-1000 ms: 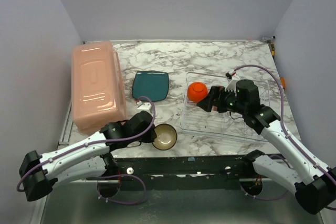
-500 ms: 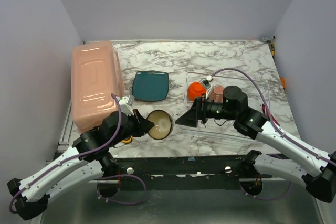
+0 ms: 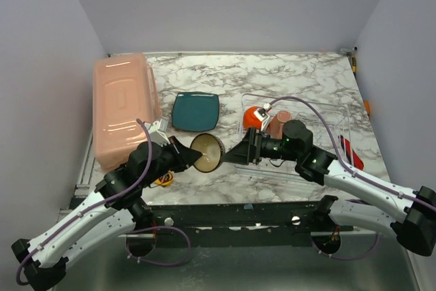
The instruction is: Load the mixed dishes into the dish rack
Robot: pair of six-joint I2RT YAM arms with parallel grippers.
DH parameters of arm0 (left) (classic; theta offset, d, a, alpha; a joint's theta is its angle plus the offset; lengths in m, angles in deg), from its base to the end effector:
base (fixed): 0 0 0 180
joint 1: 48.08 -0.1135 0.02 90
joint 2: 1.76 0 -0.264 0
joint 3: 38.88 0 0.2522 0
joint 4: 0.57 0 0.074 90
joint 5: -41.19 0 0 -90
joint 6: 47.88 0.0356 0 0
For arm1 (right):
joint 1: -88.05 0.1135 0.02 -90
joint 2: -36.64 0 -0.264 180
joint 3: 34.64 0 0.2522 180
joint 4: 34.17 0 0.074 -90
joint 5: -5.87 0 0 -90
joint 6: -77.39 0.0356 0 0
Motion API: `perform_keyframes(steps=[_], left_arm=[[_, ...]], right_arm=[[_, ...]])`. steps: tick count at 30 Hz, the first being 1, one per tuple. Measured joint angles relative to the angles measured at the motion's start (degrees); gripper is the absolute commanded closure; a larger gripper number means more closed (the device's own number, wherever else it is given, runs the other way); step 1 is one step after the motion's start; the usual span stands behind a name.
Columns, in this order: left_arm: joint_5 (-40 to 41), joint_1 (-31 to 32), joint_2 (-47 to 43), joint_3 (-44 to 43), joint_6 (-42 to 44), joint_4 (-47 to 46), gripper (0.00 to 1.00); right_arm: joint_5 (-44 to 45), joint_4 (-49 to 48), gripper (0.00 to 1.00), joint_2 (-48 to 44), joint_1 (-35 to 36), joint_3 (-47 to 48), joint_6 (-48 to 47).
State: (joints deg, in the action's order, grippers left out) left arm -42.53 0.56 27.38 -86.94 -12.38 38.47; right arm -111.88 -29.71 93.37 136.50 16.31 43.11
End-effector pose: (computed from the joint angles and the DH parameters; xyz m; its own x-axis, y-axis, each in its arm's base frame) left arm 0.0893 -0.0955 0.2862 -0.6841 -0.4476 -0.5759 0.2088 0.6364 -0.7426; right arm 0.1401 0.1831 0.2901 -0.8648 0.1268 -0.4859 -0.4468 0.2474 0.8598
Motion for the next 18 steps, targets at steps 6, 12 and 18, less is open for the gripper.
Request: perform_keyframes(steps=[6, 12, 18], left_arm=[[-3.89, -3.1, 1.64, 0.37, -1.42, -2.93, 1.0], [-7.67, -4.07, 3.13, 0.9, -2.1, -5.77, 1.0], [-10.05, -4.33, 3.78, 1.77, -2.51, -7.26, 1.0]], right_arm=[[0.0, -6.01, 0.09, 1.4, 0.37, -1.57, 4.02], [0.07, -8.68, 0.03, 1.99, 0.7, -2.64, 5.38], [1.42, -9.62, 0.07, 2.03, 0.7, -2.64, 5.22]])
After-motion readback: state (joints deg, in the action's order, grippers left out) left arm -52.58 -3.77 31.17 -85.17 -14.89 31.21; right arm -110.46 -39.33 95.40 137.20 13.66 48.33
